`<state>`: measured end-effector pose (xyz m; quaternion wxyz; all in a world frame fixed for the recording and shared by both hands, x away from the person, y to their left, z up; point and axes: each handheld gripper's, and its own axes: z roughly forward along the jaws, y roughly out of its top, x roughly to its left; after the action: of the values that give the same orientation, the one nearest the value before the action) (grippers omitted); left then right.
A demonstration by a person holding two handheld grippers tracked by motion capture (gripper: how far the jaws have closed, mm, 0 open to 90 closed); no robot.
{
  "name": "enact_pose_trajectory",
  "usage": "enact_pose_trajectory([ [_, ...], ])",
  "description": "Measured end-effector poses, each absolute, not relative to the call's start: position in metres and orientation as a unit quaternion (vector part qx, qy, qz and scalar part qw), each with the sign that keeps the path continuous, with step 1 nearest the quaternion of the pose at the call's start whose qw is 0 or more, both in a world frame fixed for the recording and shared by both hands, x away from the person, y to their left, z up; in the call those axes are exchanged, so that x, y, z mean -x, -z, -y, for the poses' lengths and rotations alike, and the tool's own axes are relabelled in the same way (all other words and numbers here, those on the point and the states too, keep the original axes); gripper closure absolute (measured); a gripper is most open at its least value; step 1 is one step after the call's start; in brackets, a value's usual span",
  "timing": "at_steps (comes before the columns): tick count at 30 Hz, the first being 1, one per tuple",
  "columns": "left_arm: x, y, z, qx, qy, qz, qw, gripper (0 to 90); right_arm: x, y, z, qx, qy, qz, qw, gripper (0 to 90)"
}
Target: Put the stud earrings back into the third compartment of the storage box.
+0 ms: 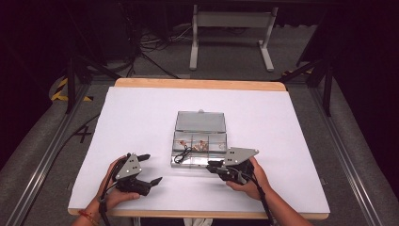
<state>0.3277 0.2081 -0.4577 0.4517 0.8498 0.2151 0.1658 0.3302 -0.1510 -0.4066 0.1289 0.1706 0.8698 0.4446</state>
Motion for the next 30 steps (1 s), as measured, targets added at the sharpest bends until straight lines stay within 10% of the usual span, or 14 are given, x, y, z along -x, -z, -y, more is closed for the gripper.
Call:
enact_pose_trajectory([
  [30,-0.328,0.458,-0.206,-0.855,-0.164,-0.21,0.444,11.0,-0.359,0.384,0.142,-0.186,-0.459,-0.855,0.156,78.2],
])
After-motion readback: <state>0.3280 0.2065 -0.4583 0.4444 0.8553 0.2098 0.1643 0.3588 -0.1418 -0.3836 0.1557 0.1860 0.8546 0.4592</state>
